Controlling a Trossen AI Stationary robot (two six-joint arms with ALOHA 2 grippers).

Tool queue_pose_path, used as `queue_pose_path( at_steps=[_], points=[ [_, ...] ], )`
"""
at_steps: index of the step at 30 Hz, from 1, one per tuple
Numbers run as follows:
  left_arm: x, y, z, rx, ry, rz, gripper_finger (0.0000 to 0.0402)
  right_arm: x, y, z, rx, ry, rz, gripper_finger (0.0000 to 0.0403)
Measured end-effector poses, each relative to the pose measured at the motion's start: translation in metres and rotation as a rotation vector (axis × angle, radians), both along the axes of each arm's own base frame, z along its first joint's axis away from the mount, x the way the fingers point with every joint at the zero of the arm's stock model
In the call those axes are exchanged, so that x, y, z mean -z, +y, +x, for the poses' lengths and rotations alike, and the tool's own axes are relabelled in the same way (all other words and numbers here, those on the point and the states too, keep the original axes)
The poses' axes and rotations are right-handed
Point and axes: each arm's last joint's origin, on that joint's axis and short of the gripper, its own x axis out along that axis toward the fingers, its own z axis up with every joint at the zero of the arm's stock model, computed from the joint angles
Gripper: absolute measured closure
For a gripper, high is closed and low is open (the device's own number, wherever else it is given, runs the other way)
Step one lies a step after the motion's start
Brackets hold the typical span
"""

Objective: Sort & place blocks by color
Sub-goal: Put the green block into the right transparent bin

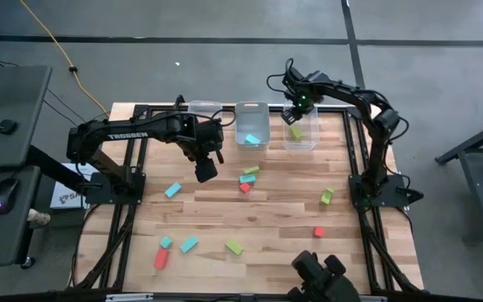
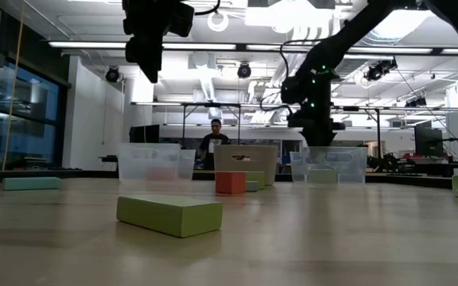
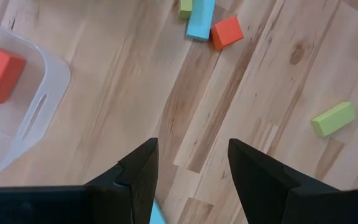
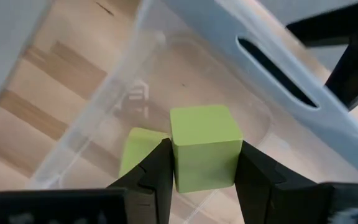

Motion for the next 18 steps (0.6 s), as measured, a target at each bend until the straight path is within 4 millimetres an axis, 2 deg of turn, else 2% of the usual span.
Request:
queue_pose_path(
  at_steps=[13,18],
  points=[
    [0.000,0.001,0.000,0.030,0.000,0.009,0.0229,0.031,-0.008,0.001,0.013,0.072,0.058,0.0290],
    [0.000,0.001,0.000,0.030,0.001,0.009,0.0229,0.033,-0.009,0.001,0.021,0.101,0.041,0.0290]
  ],
)
